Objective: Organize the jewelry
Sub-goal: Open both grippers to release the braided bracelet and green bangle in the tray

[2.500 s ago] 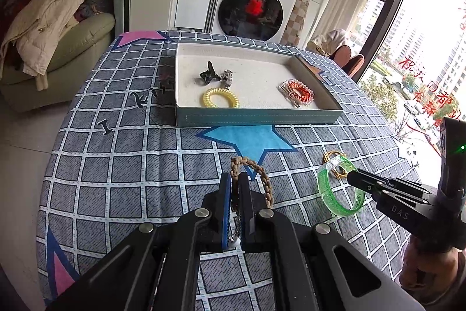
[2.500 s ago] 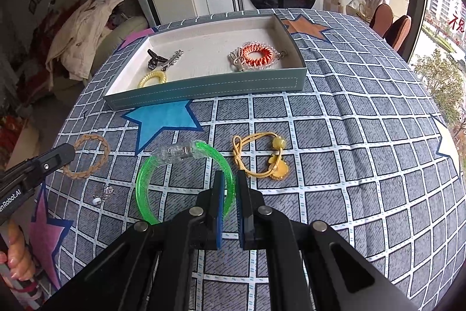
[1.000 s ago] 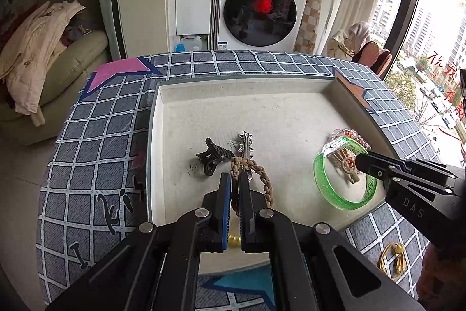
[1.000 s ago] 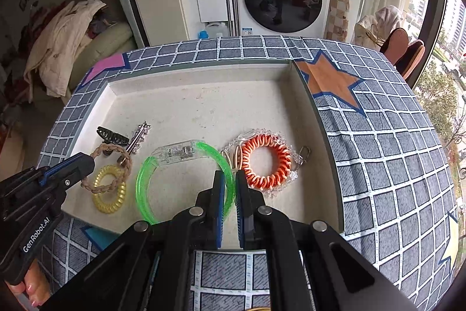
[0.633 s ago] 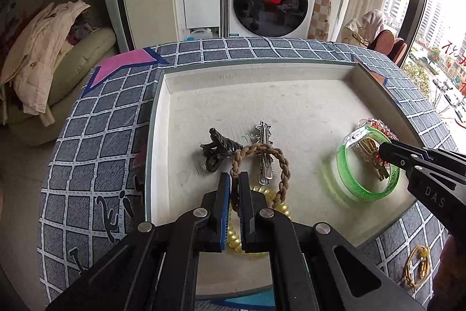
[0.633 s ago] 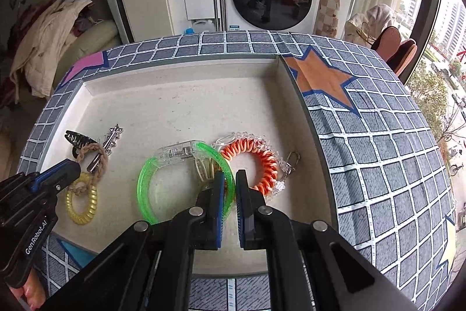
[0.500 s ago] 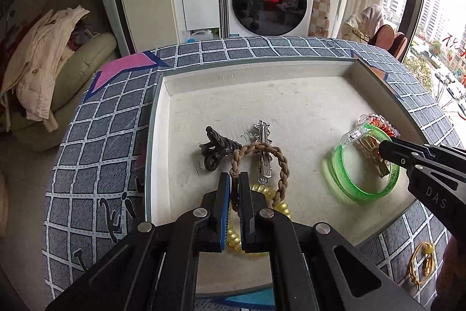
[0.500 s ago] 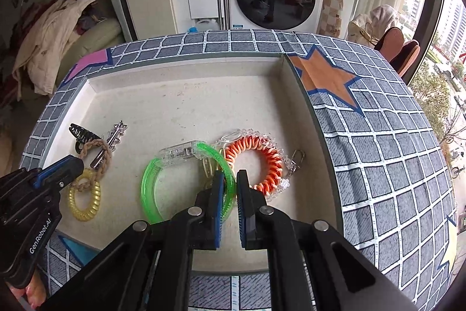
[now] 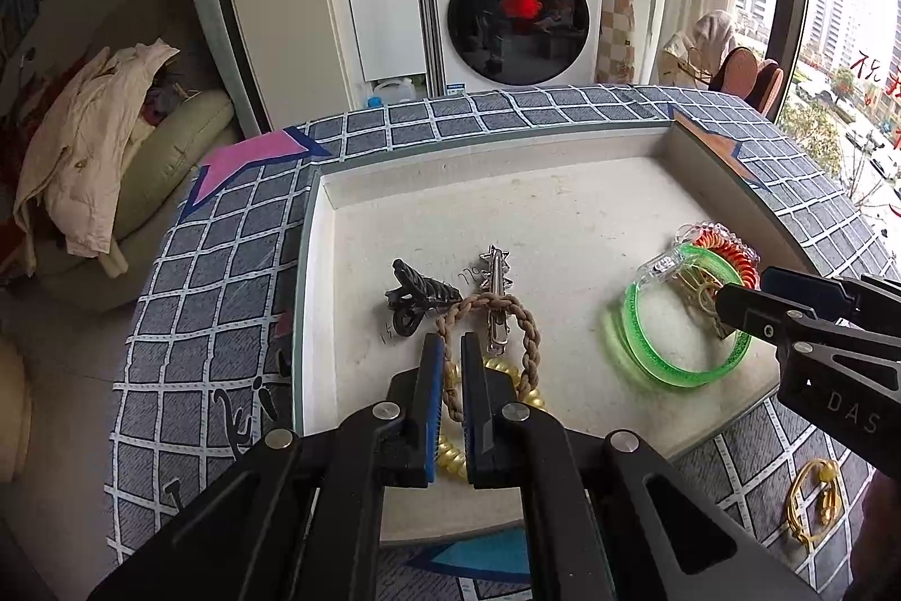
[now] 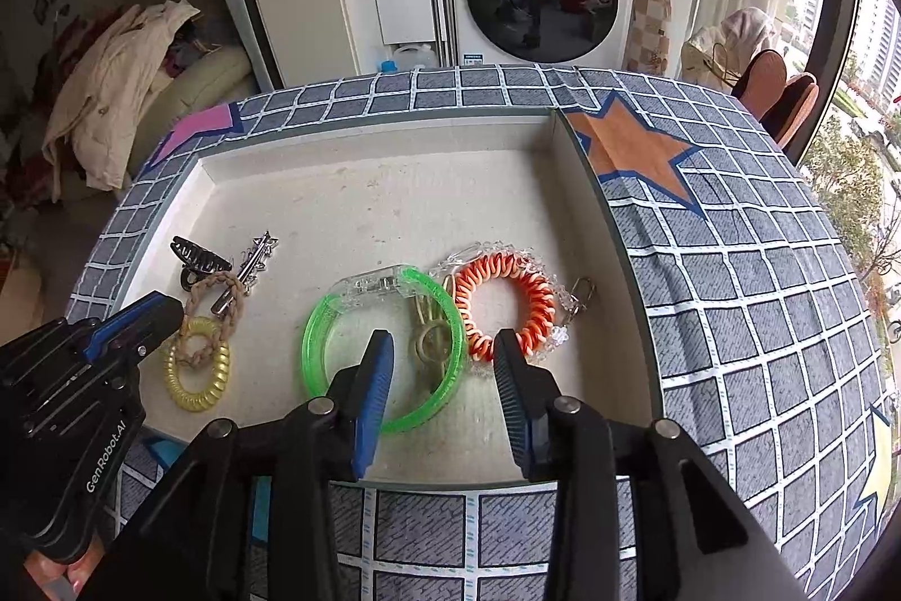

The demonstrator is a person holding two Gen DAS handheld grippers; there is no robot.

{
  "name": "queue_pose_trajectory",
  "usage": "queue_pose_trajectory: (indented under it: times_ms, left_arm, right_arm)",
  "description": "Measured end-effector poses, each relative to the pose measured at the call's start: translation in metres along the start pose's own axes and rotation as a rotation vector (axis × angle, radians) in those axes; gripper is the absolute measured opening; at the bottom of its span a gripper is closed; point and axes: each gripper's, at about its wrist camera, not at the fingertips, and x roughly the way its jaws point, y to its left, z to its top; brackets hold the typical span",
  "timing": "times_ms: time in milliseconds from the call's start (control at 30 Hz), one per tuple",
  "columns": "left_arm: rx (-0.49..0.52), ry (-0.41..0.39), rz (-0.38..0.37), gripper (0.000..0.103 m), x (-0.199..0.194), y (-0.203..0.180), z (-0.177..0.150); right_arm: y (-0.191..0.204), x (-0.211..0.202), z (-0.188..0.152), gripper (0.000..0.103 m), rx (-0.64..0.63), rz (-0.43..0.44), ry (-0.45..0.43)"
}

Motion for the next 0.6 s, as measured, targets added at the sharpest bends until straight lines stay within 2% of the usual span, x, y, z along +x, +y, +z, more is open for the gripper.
queue_pose_trajectory:
  times_ms: [600]
  left_arm:
    - [-0.025,-0.03,0.031,0.025,-0.022,0.005,-0.005]
  right_arm:
    - [-0.008,-0.014,-0.003,0.043,0.033,0.023,-0.014]
